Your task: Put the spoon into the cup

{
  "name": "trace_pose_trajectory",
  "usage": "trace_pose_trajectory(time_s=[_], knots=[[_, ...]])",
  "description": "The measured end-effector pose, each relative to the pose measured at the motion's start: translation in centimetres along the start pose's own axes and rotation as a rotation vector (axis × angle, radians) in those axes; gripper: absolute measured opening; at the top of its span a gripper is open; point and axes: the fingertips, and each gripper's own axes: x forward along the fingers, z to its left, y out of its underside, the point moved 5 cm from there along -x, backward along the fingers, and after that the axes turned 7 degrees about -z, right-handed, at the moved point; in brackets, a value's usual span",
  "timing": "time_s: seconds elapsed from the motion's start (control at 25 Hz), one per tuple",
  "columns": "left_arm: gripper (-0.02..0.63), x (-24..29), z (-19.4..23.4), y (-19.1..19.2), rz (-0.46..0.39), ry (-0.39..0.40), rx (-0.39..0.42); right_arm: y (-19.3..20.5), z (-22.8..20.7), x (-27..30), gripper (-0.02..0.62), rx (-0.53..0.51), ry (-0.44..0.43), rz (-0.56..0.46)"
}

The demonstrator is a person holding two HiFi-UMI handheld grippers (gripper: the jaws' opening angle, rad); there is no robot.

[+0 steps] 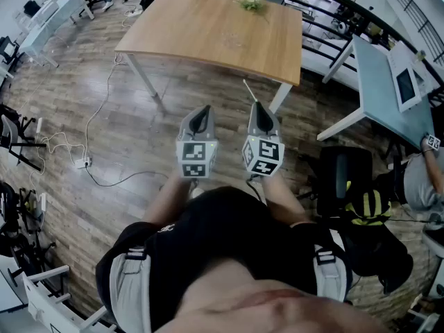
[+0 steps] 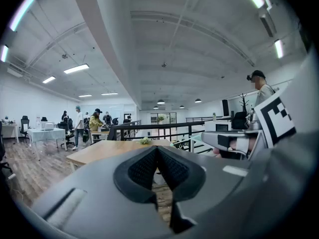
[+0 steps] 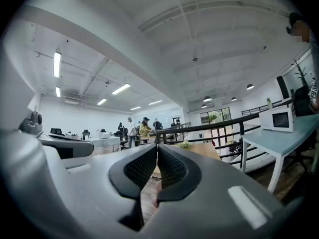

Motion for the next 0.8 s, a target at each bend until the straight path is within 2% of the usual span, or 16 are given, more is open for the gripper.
trace_pose_trajectory(time_s=[0.36, 0.8], knots=[[0.011, -0.4, 1.9, 0.5, -0.008, 0.003, -0.031, 0.2, 2.0, 0.3, 0.005, 0.010, 0.001, -0.009], [0.011, -0.3, 8.3, 1.7, -0.003, 0.058, -0.059, 1.5, 7.2, 3.2, 0.005, 0.011, 0.058, 0.010]])
